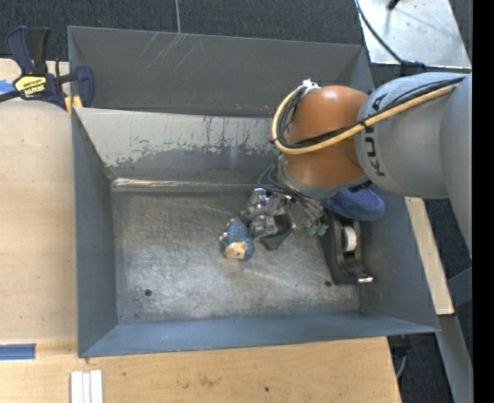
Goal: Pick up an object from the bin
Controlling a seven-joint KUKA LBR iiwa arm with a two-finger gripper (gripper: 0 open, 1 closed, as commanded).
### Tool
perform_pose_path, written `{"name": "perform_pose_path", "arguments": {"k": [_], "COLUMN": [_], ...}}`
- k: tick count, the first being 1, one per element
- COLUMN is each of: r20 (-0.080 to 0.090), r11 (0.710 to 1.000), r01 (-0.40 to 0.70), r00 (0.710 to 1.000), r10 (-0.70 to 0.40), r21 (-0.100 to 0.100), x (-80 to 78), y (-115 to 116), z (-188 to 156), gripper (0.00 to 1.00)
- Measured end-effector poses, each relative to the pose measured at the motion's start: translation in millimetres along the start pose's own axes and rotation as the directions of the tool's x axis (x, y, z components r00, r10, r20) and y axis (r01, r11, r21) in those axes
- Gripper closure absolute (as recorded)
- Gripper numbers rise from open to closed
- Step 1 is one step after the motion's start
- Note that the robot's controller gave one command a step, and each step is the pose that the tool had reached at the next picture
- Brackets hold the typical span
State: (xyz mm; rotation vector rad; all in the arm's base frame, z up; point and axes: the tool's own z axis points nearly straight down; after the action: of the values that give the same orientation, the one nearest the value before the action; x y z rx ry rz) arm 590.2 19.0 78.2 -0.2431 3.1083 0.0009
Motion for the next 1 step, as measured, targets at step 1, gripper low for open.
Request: {"name": "perform_pose_path", "arguments": {"k": [1], "r20": [-0.010], "r11": [0.982], "r01": [0.189], "r00": [0.982], "r10": [-0.189], "r21": [-0.001], "x": [-28.1], "y": [-22.4], "z": [-148.4], "gripper": [1.00]}}
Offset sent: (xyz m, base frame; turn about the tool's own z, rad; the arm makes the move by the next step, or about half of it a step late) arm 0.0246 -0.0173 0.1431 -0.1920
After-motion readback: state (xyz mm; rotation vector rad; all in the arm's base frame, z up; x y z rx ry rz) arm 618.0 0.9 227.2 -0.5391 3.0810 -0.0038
